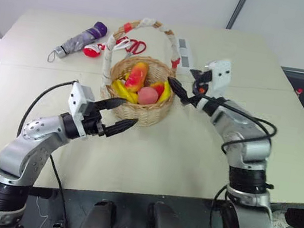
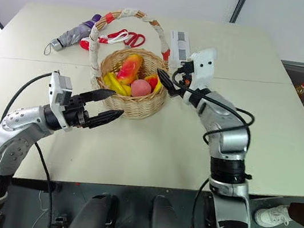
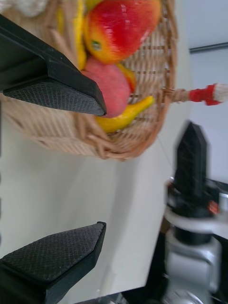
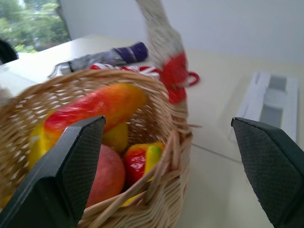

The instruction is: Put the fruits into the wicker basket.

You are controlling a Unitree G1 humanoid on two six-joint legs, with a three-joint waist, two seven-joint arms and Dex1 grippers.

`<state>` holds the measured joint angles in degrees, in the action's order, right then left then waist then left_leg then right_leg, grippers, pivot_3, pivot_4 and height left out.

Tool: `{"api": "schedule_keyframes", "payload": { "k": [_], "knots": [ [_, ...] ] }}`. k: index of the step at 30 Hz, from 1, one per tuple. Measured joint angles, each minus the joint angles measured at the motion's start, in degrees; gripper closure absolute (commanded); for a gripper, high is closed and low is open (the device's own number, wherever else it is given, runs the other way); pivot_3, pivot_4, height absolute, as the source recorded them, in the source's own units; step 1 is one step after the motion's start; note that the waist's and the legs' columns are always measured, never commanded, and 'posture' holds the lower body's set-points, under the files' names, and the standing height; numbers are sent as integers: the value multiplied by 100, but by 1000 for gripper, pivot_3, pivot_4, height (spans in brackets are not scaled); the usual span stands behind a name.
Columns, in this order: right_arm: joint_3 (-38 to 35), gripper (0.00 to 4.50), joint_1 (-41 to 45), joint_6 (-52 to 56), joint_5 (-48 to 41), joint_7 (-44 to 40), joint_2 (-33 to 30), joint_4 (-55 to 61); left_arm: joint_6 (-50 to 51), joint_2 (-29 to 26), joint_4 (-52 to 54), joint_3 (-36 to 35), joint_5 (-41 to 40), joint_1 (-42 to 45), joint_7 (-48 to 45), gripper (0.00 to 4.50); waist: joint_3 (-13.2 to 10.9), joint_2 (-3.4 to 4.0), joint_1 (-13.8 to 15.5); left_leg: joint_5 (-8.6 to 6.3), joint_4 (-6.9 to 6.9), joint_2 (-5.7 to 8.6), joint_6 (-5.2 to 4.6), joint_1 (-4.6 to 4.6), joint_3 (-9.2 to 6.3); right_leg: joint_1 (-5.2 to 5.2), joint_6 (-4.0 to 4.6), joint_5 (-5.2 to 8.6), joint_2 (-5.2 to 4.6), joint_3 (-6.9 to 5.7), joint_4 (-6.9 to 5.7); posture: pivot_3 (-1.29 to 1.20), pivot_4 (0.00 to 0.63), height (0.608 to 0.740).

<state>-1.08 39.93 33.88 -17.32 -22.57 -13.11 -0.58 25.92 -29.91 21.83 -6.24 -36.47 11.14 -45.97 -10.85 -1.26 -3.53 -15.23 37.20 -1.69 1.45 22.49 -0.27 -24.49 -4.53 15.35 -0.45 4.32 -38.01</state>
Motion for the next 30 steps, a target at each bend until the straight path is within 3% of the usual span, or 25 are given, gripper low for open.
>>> {"api": "schedule_keyframes", "payload": {
  "k": [3, 6, 10, 13, 17, 21, 27, 30],
  "knots": [
    [13, 79, 399, -497, 126, 107, 283, -791, -37, 16, -48, -27, -24, 66, 28, 682, 0, 0, -41, 0, -2, 1, 0, 1, 0, -1, -1, -1, -8, 0, 1, 0, 150, 740],
    [-55, 890, 769, -1054, 253, 250, 404, -1628, -44, 12, -52, -45, -23, 52, 80, 682, 0, 0, -40, 0, -3, 0, 0, 4, -2, -1, -2, -1, -16, 1, 3, 0, 150, 740],
    [-139, 3082, 862, -1500, 309, 303, 473, -2224, -46, 7, -39, -134, -23, -54, 162, 682, 0, 1, -33, 0, -2, 1, 0, 7, -3, -1, -2, -1, -22, 0, 3, 0, 150, 740],
    [-139, 4473, 854, -1632, 354, 245, 468, -2289, -45, 10, 43, -134, -23, -161, 228, 682, 0, 0, -41, 0, -2, 0, 0, 7, -6, -1, -2, -1, -21, 0, 3, 0, 150, 740],
    [-146, 4473, 713, -1799, 378, 197, 432, -2095, -45, 14, 126, -128, -24, -185, 267, 682, -1, 1, -40, 0, -3, -1, 0, 6, -6, -1, -2, -1, -18, 0, 3, 0, 150, 740],
    [-276, 4473, 206, -1794, 466, 312, 6, -1230, -45, 19, 136, -120, -25, -180, 264, 682, -1, 2, 6, 0, -4, 3, 0, 12, -7, -1, -3, -1, -24, -1, 6, 0, 150, 740],
    [-1347, 4473, -479, -1665, 577, 931, -1013, -409, -47, 83, -59, 75, -3, -2, 191, 682, -1, 2, 111, 0, -2, 19, 0, 14, 2, -1, -4, -1, -24, 1, 13, 0, 150, 740],
    [-1935, 4473, -712, -1664, 576, 1294, -1219, -461, -68, 145, -259, 194, 106, 217, 122, 682, -2, 2, 88, 0, -2, 20, 0, 12, 5, -1, -4, -1, -16, 4, 12, 0, 150, 740]
  ]
}}
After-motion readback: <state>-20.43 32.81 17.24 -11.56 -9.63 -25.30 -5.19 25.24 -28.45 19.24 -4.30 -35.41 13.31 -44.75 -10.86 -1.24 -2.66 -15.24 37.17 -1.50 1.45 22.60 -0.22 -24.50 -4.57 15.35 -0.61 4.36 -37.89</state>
